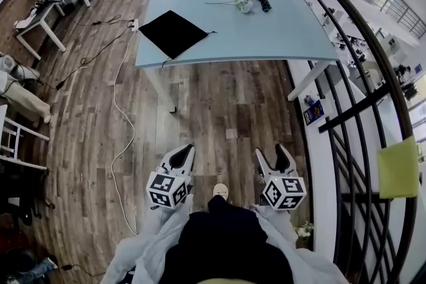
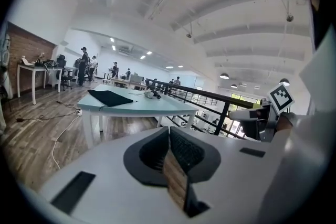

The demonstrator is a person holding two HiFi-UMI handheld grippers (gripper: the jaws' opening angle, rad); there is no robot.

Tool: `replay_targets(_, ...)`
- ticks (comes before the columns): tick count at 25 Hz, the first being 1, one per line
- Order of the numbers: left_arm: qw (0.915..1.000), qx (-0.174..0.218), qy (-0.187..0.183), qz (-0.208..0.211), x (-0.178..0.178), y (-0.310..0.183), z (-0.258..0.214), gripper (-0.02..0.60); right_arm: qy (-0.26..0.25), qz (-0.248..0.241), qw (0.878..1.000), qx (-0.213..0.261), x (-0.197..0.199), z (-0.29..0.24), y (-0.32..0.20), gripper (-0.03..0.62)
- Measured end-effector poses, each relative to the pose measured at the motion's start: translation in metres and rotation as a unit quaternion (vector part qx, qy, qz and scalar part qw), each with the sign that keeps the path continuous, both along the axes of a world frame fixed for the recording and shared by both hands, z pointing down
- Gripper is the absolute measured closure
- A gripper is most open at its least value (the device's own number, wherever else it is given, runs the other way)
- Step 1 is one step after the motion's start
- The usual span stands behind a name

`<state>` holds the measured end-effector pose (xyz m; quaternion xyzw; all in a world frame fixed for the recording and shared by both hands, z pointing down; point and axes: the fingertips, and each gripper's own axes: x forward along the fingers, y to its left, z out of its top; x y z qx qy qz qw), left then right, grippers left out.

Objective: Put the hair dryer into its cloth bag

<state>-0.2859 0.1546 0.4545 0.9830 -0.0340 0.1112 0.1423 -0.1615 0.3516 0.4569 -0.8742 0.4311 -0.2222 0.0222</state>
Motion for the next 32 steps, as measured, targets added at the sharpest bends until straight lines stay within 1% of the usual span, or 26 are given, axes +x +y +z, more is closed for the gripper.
replay_targets(3, 0.9999, -0.014, 0.005, -0.006, 0.019, -0.004, 0.001, 0.565, 0.000, 0.000, 1.000, 0.000, 0.018, 0.002, -0.002, 0.290)
replay_targets(6, 0.9996, -0.017, 0.010, -0.021, 0.033, -0.013, 0.002, 0.558, 0.000, -0.002, 1.000, 0.003, 0.036, 0.003, -0.007, 0.290)
replay_targets(7, 0.9995, -0.019, 0.010, -0.025, 0.037, -0.015, 0.003, 0.532, 0.000, -0.004, 1.000, 0.005, 0.041, 0.004, -0.009, 0.290)
replay_targets(9, 0.9991, -0.026, 0.012, -0.030, 0.042, -0.018, 0.006, 0.417, 0.002, -0.010, 1.000, 0.007, 0.049, 0.006, -0.013, 0.290)
replay_targets(10, 0.9989, -0.029, 0.013, -0.033, 0.044, -0.020, 0.006, 0.408, 0.004, -0.014, 1.000, 0.007, 0.052, 0.006, -0.015, 0.290)
replay_targets(14, 0.9984, -0.031, 0.014, -0.045, 0.046, -0.021, 0.008, 0.408, 0.004, -0.024, 1.000, 0.009, 0.059, 0.009, -0.022, 0.290)
replay_targets(18, 0.9984, -0.029, 0.003, -0.049, 0.040, -0.021, 0.014, 0.408, -0.004, -0.034, 0.999, 0.011, 0.052, 0.015, -0.027, 0.290)
replay_targets(23, 0.9980, -0.029, 0.008, -0.055, 0.039, -0.021, 0.013, 0.419, -0.019, -0.035, 0.999, 0.021, 0.049, 0.019, -0.025, 0.290)
replay_targets(26, 0.9982, -0.028, 0.008, -0.053, 0.045, -0.022, 0.016, 0.431, -0.019, -0.030, 0.999, 0.023, 0.057, 0.021, -0.028, 0.290)
replay_targets(32, 0.9987, -0.024, 0.012, -0.042, 0.070, -0.031, 0.014, 0.431, -0.016, -0.033, 0.999, 0.027, 0.077, 0.020, -0.043, 0.290)
